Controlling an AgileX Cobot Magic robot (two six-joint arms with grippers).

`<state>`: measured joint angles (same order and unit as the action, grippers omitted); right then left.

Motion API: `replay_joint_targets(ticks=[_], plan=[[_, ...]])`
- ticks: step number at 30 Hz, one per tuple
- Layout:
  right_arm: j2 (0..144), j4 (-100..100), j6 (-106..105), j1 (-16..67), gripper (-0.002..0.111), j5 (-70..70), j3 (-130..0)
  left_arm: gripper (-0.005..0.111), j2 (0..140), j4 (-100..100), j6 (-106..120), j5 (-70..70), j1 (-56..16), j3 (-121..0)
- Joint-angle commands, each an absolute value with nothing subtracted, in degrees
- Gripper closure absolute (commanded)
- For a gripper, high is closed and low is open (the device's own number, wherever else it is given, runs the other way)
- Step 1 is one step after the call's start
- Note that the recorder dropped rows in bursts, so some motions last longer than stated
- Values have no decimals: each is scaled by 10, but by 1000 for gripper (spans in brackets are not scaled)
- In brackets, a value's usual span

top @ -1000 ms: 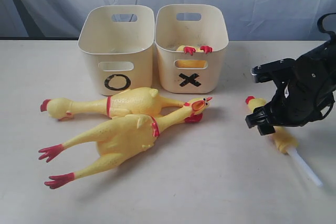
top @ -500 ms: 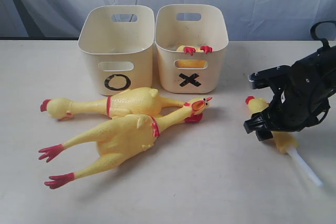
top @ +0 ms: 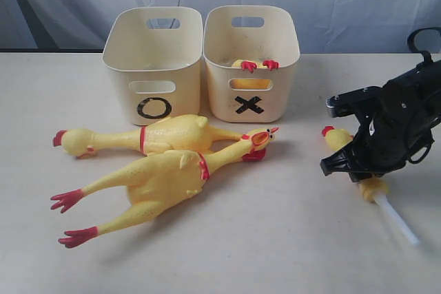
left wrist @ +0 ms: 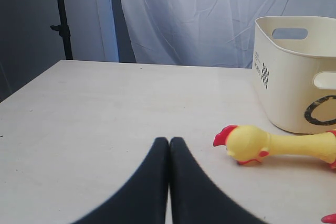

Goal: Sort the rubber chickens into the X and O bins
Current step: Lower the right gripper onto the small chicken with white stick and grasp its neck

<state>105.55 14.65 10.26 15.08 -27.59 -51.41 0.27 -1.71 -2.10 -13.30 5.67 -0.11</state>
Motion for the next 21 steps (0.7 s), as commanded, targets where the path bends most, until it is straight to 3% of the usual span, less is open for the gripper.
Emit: replay_joint_targets(ticks=[1, 5, 21], plan=[[1055, 145, 100, 147, 87, -279, -512, 107, 0, -17, -23, -129, 57, 0], [1055, 143, 100, 147, 109, -286, -512, 107, 0, -17, -23, -129, 57, 0], [924, 125, 103, 147, 109, -388, -512, 107, 0, -17, -23, -129, 57, 0]])
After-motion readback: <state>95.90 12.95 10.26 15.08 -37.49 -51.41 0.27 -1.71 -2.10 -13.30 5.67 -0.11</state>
